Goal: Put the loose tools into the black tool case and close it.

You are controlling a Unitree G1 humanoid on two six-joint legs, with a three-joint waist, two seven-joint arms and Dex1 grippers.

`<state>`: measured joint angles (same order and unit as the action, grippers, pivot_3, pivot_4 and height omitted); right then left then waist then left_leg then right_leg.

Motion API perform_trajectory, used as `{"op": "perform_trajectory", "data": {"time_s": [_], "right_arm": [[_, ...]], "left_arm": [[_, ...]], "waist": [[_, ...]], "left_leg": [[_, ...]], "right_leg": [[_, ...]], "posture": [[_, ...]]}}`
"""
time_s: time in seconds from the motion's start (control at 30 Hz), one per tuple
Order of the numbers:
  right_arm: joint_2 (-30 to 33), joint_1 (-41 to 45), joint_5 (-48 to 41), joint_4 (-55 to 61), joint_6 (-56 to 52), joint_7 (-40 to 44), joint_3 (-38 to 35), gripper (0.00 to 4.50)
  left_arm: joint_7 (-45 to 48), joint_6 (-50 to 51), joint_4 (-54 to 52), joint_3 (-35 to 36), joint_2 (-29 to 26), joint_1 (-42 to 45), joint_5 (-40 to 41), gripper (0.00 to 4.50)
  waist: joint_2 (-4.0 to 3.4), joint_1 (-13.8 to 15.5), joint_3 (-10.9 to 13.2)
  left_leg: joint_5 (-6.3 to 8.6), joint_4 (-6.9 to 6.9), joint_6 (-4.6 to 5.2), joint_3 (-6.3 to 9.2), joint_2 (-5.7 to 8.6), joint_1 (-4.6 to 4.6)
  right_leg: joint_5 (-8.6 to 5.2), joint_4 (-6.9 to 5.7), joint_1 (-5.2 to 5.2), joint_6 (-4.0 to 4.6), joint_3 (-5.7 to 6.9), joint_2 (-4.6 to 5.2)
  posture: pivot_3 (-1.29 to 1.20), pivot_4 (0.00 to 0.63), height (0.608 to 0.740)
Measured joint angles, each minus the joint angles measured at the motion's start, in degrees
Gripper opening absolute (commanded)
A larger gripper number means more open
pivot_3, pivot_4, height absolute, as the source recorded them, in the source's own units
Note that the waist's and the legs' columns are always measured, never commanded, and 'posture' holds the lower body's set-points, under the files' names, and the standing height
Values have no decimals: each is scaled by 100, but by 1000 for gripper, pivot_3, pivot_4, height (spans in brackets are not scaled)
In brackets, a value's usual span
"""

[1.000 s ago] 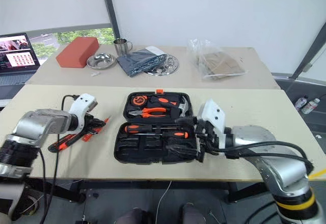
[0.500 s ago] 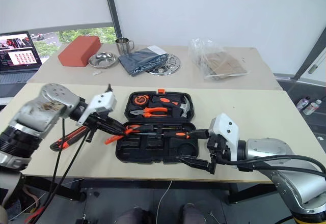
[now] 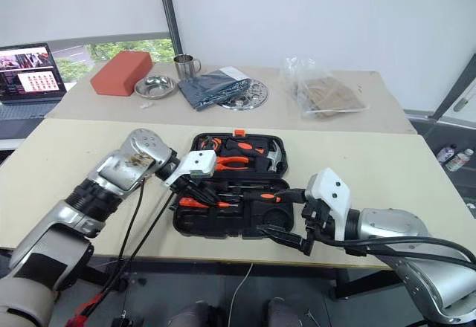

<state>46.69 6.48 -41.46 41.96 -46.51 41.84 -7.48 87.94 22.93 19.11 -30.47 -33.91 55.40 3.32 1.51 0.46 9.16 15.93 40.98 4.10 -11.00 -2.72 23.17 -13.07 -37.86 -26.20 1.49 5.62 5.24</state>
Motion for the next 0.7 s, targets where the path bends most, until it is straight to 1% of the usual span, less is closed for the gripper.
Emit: {"op": "perform_trajectory", "data": {"time_s": [0.1,0.23,0.43,0.5,0.53,0.6,0.67,0.7], "right_arm": [[-20,-17,-3,17,0,-78,-1,4500],[-25,-44,-25,29,8,-101,-1,4500],[-60,-47,-28,29,38,-132,-1,4500],[-60,-47,-28,29,46,-128,-1,4500],[-60,-46,-29,28,53,-119,0,4500],[-60,-44,-30,27,79,-94,1,4500],[-60,-42,-31,23,87,-79,2,4500],[-60,-38,-32,22,88,-77,3,4500]], "left_arm": [[0,-146,197,-5,99,29,-110,101],[-39,-130,209,11,158,34,-170,101],[-321,555,176,15,284,90,-328,101],[-359,753,126,37,280,89,-342,1094],[-378,863,46,41,252,82,-343,1226],[-374,1061,-149,51,150,36,-316,2013],[-328,1258,-381,154,35,-79,-199,2653],[-317,1321,-488,251,-17,-153,-96,2653]], "waist": [[0,11,0],[0,16,0],[0,21,-1],[0,20,-1],[1,18,-1],[0,-4,-1],[0,-16,-1],[0,-15,-1]], "left_leg": [[0,2,0,1,0,-2],[-1,6,5,2,0,-2],[-2,8,8,6,1,-2],[-2,8,8,6,0,-3],[-2,8,8,6,0,-2],[-2,6,8,6,-1,-1],[-2,5,8,6,-1,1],[-2,5,8,6,-1,2]], "right_leg": [[2,-3,2,3,1,2],[1,-3,4,-2,-2,5],[2,-4,7,-4,-2,5],[2,-6,7,-4,-2,5],[2,-7,5,-4,-2,4],[1,-6,3,-3,-4,3],[2,-6,0,-2,-4,2],[3,-7,0,0,-5,1]], "posture": [[0,150,736],[0,150,736],[0,150,736],[0,150,736],[0,150,736],[0,150,736],[0,150,736],[0,150,736]]}}
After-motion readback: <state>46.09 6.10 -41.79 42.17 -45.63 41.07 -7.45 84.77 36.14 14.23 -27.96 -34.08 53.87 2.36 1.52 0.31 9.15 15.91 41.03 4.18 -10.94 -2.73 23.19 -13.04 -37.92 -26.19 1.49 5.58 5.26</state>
